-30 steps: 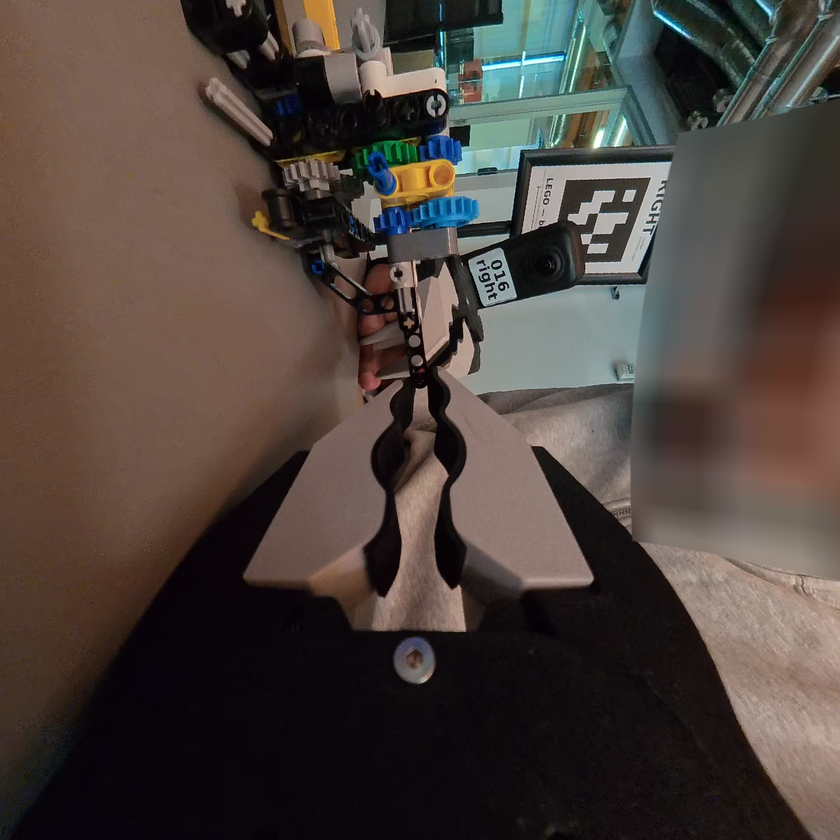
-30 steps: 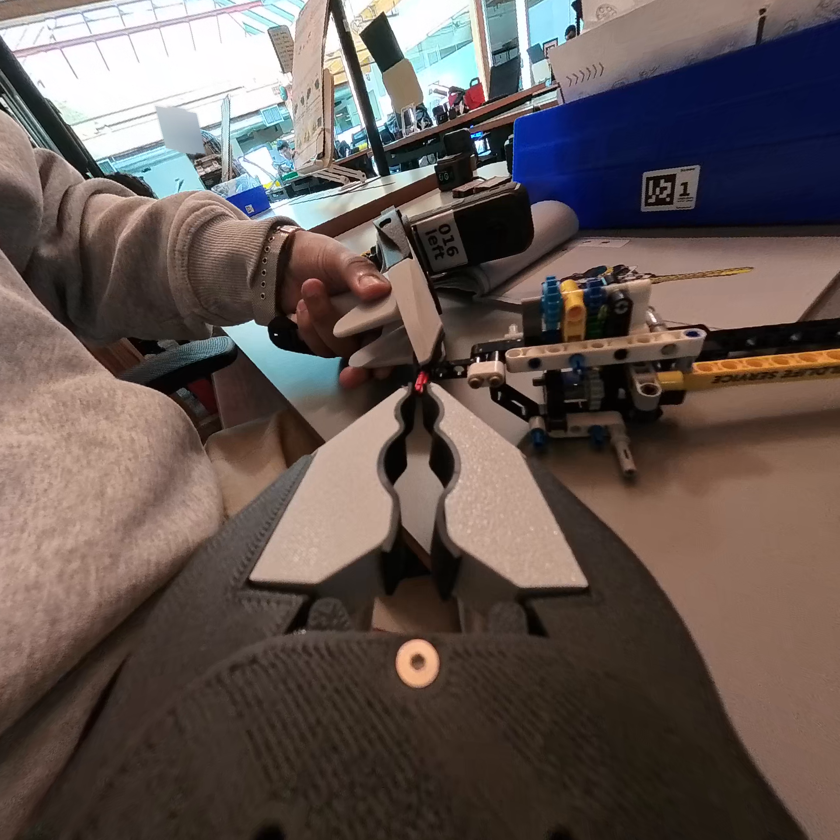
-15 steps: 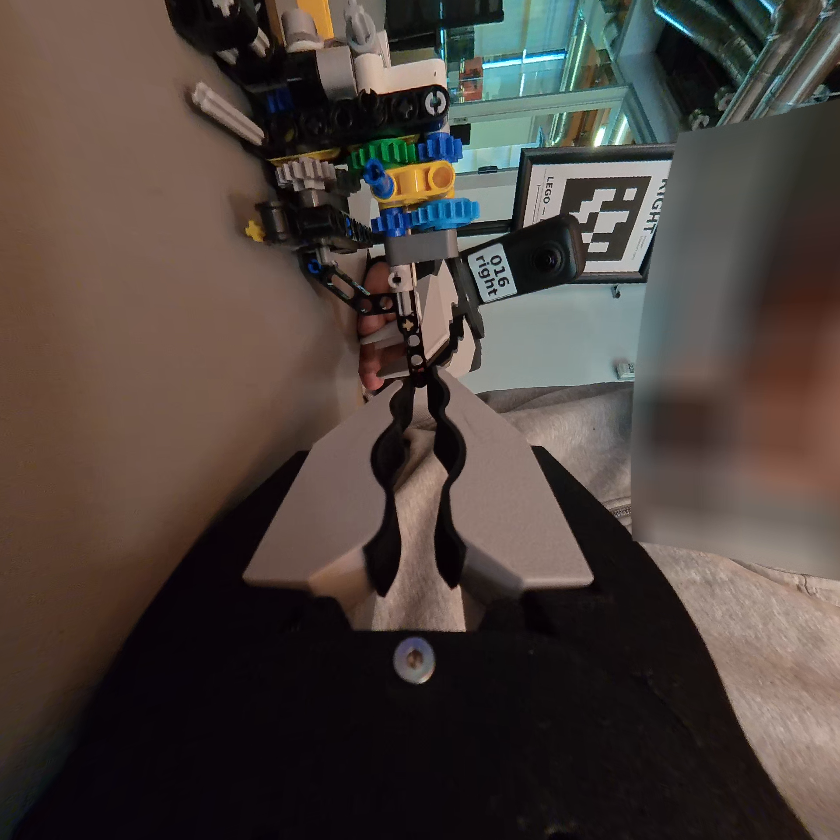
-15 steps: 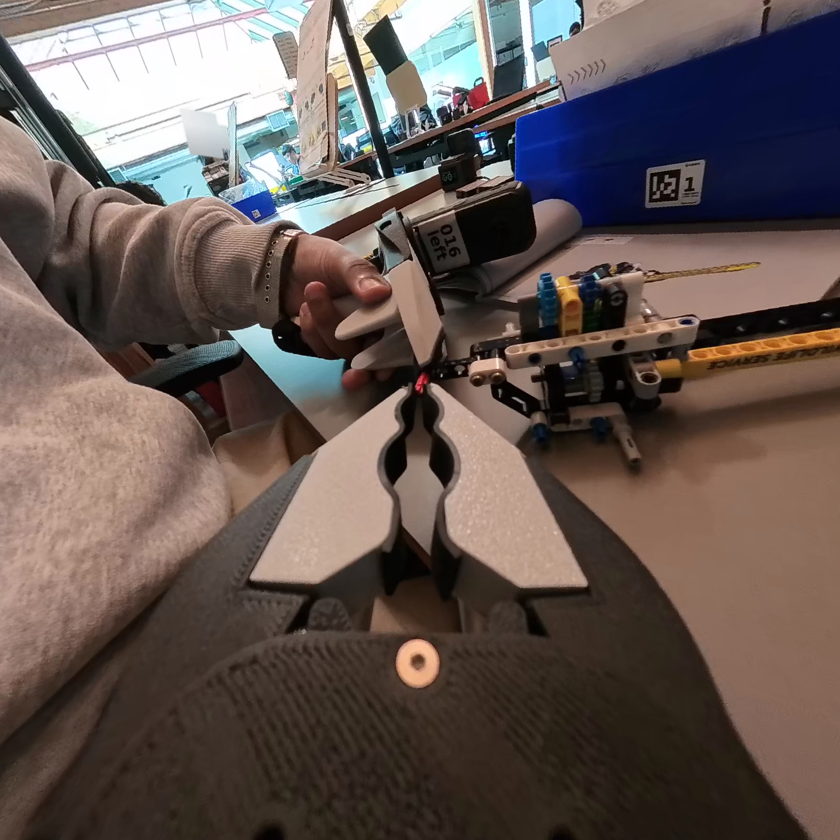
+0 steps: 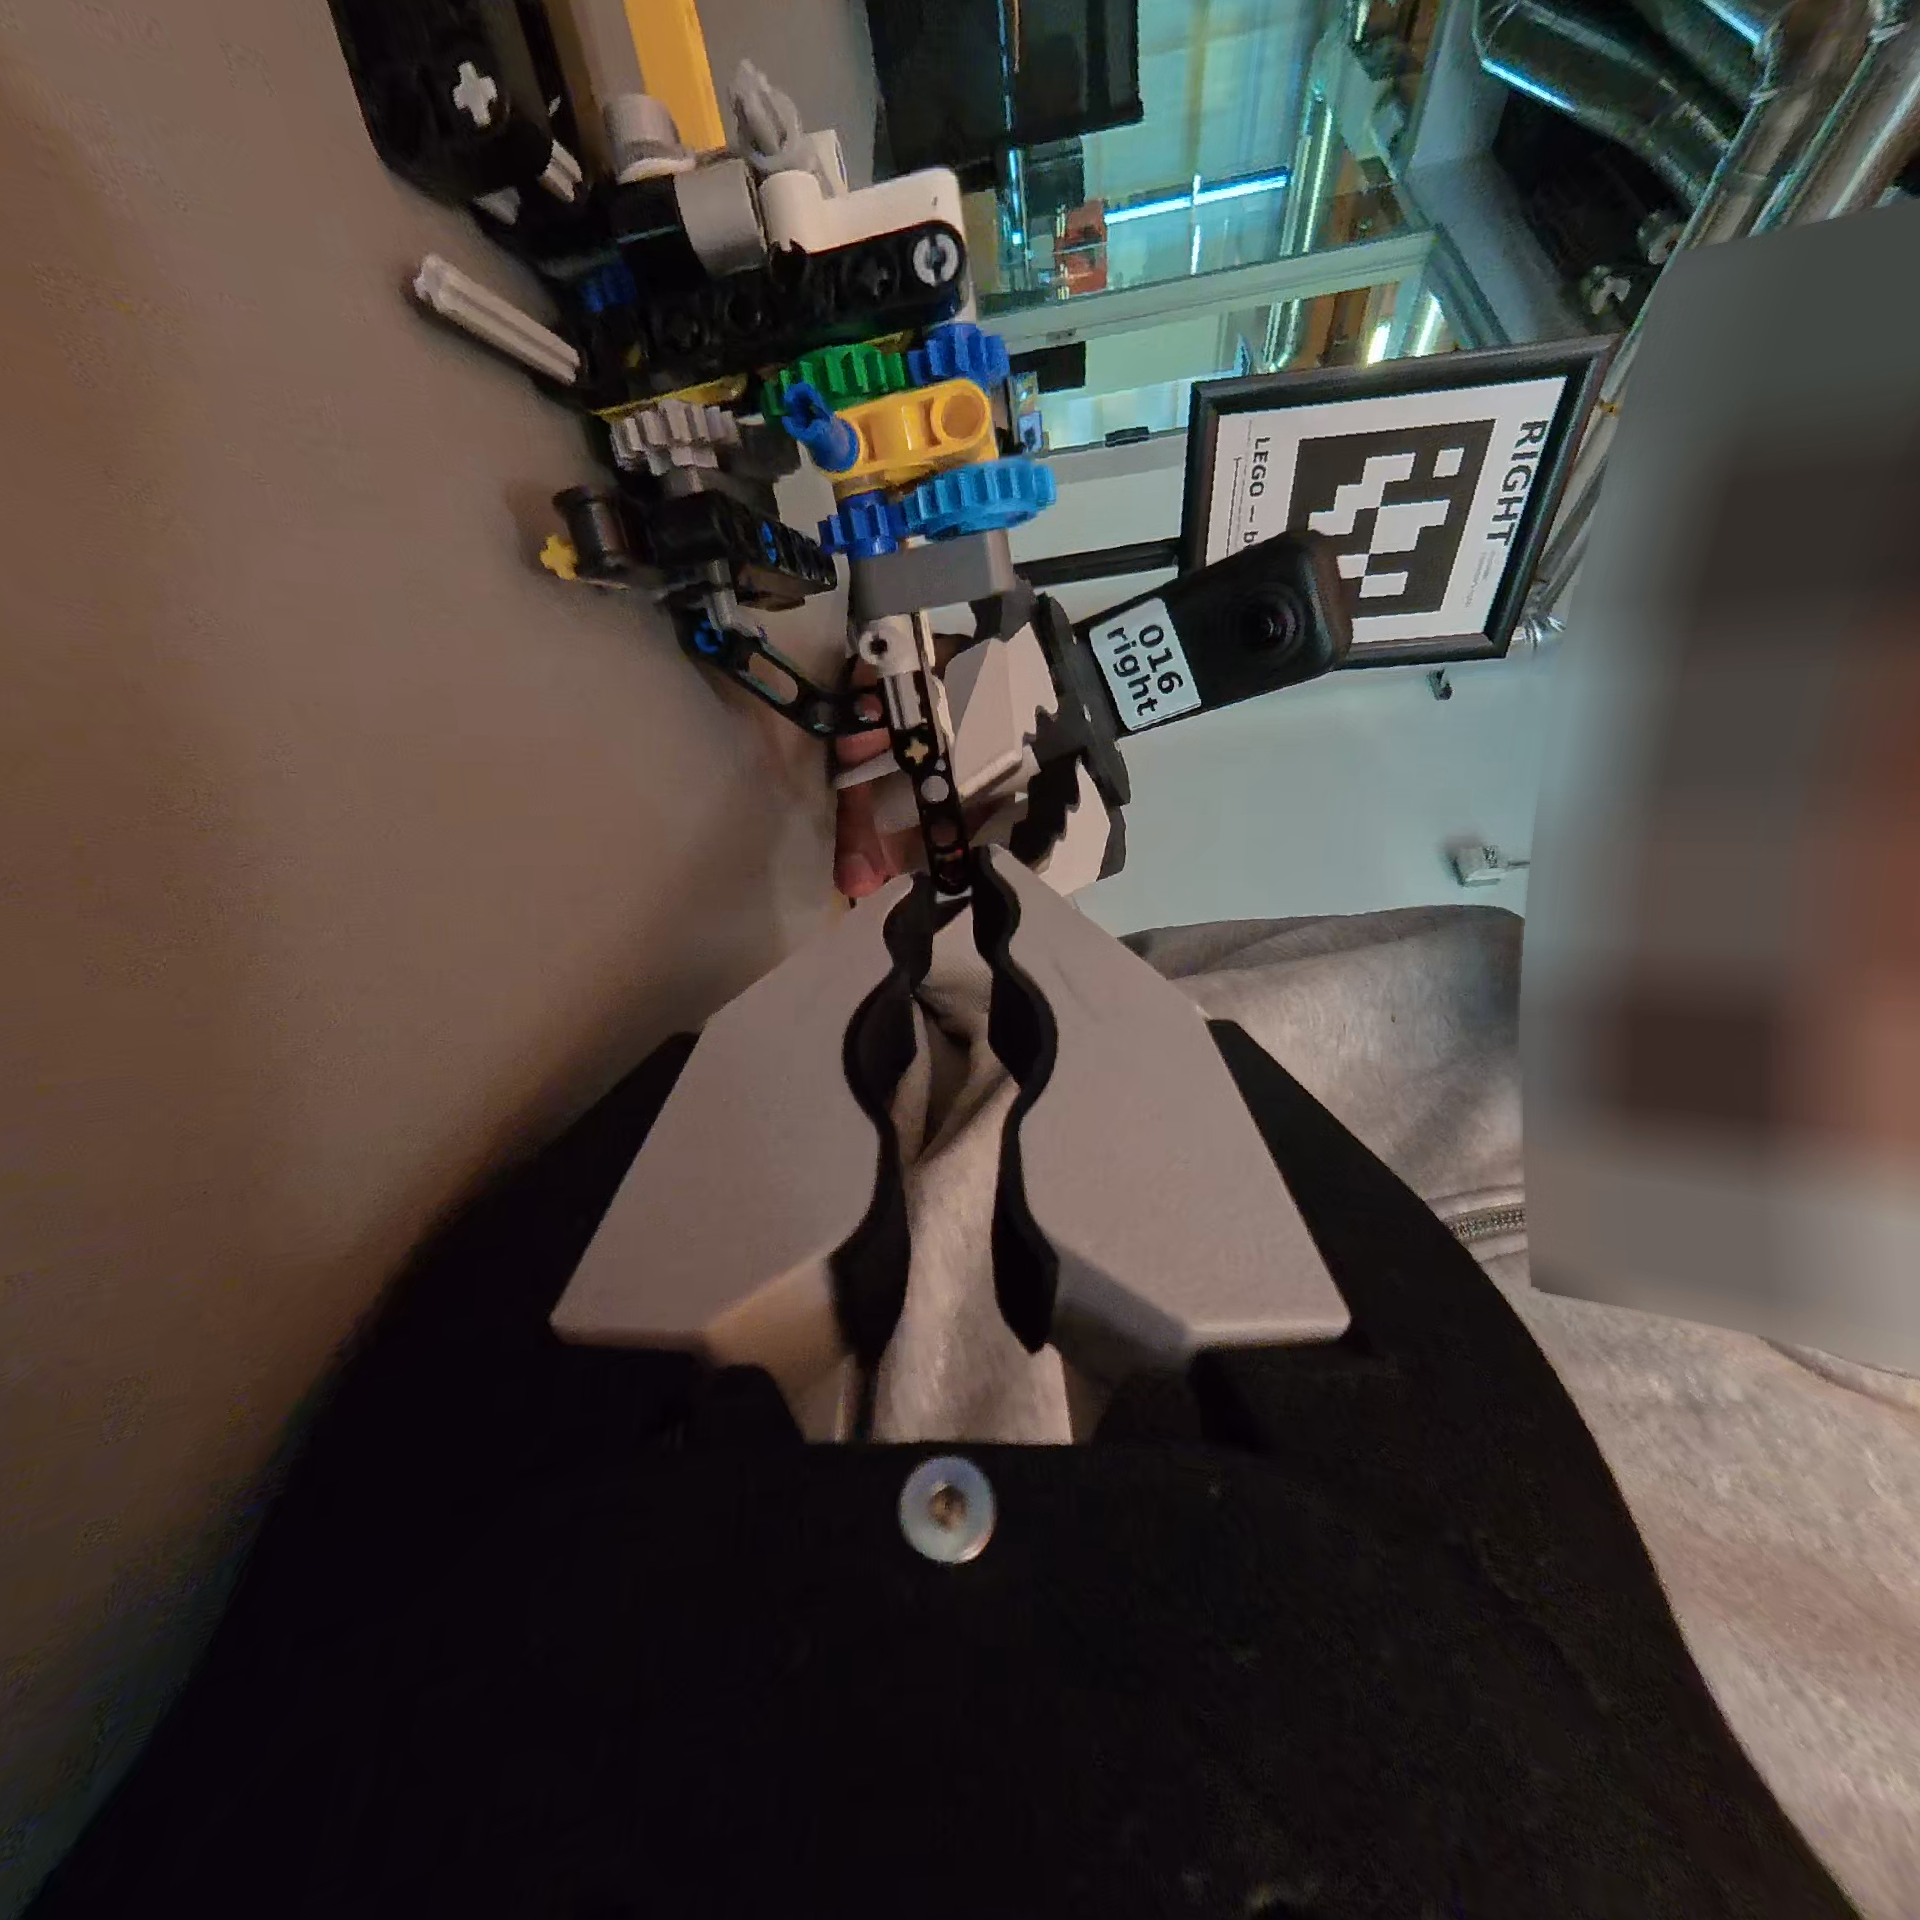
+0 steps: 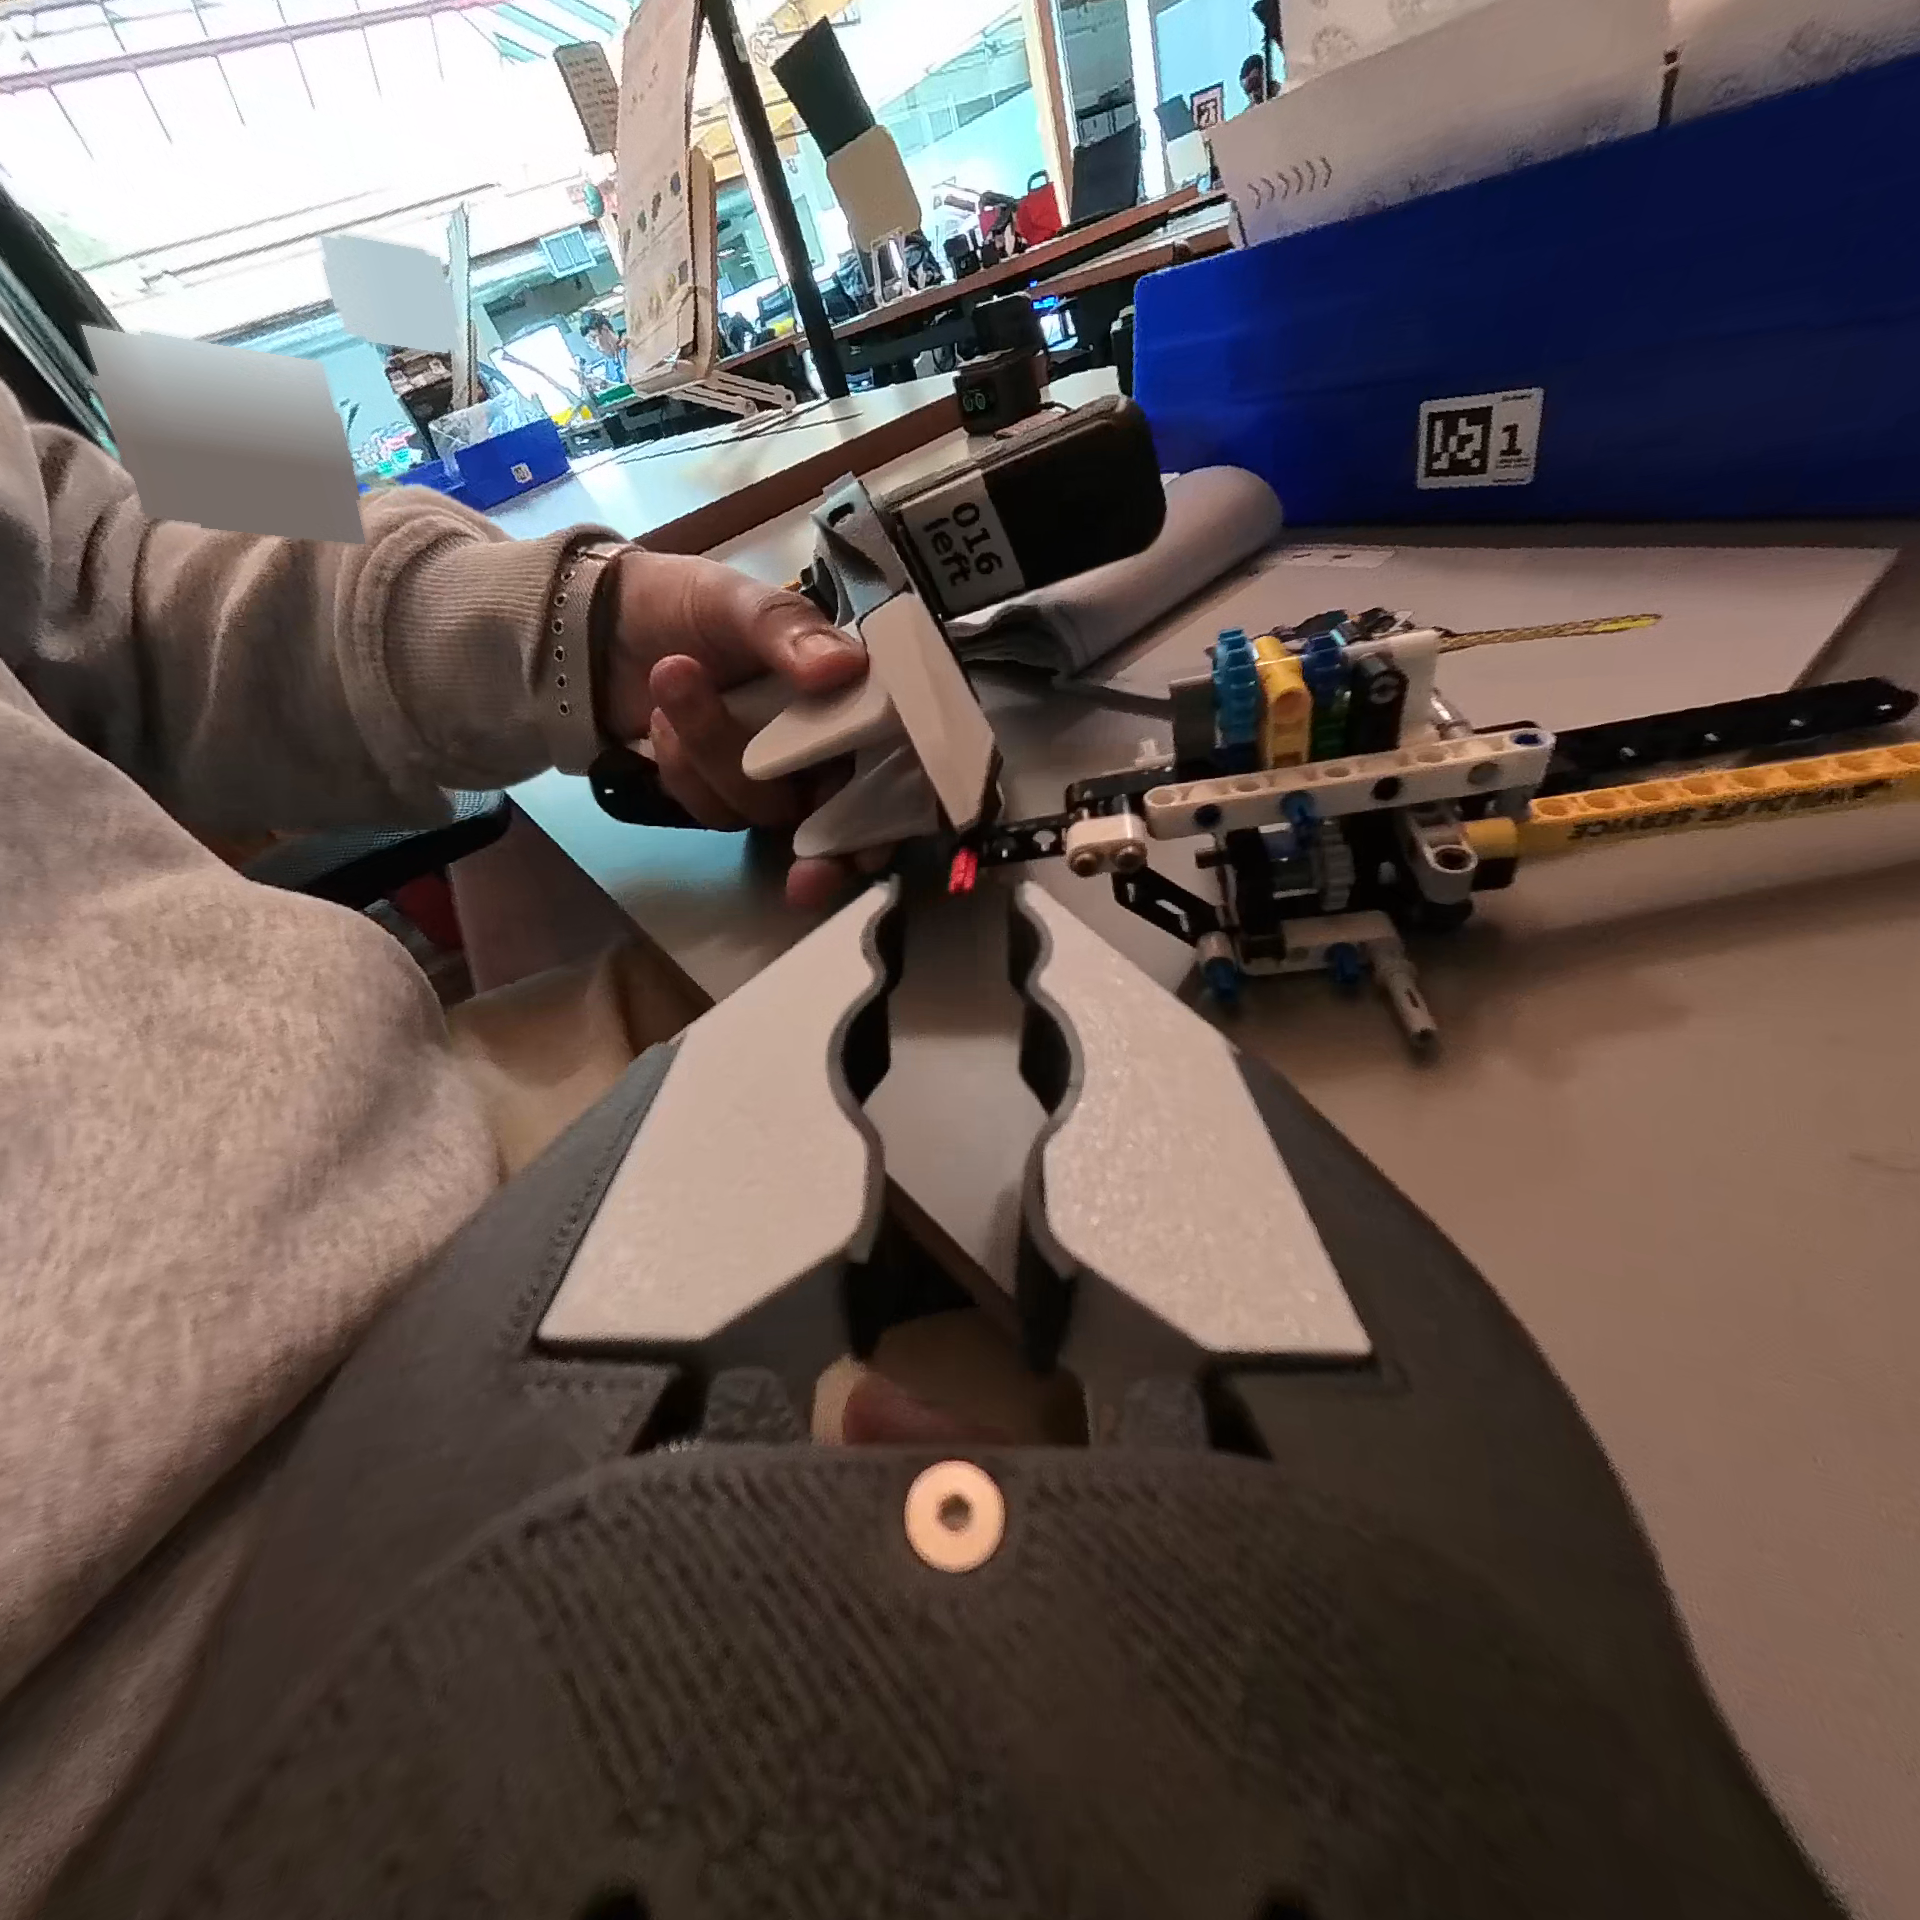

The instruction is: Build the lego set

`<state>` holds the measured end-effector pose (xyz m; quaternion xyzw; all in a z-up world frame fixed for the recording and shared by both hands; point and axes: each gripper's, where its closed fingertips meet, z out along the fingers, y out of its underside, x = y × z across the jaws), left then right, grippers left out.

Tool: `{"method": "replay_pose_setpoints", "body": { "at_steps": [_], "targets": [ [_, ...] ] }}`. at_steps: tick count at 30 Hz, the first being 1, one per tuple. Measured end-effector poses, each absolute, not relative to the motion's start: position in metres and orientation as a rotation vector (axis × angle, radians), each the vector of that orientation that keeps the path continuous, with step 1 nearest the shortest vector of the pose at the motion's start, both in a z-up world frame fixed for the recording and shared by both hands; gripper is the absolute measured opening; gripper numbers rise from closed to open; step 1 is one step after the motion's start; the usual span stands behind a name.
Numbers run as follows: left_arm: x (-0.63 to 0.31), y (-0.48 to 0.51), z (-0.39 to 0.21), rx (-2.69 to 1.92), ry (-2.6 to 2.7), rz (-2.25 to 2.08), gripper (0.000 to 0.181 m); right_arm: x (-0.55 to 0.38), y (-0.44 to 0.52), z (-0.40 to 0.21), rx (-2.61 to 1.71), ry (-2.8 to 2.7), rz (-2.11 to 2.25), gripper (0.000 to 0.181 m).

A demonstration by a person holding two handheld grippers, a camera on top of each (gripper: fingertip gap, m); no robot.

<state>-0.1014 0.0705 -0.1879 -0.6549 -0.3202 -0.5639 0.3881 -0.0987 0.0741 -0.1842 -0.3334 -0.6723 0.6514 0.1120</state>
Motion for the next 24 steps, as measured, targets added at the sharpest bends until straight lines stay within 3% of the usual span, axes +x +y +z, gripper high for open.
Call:
{"method": "replay_pose_setpoints", "body": {
  "at_steps": [3, 8, 11, 16, 24],
  "targets": [
    [-0.103, 0.070, -0.187, -1.659, -0.811, -1.419, 0.008, -0.100, 0.079, -0.180, -0.992, -1.926, 1.883, 0.021],
    [-0.108, 0.070, -0.189, -1.646, -0.839, -1.386, 0.012, -0.109, 0.094, -0.133, -0.954, -1.802, 1.729, 0.050],
    [-0.109, 0.070, -0.188, -1.638, -0.834, -1.371, 0.018, -0.100, 0.092, -0.129, -0.758, -1.911, 1.482, 0.056],
    [-0.110, 0.069, -0.187, -1.645, -0.820, -1.324, 0.020, -0.093, 0.085, -0.181, -0.631, -2.102, 1.285, 0.039],
    [-0.107, 0.070, -0.189, -1.654, -0.829, -1.374, 0.015, -0.103, 0.078, -0.183, -0.750, -2.119, 1.374, 0.018]
  ]
}}
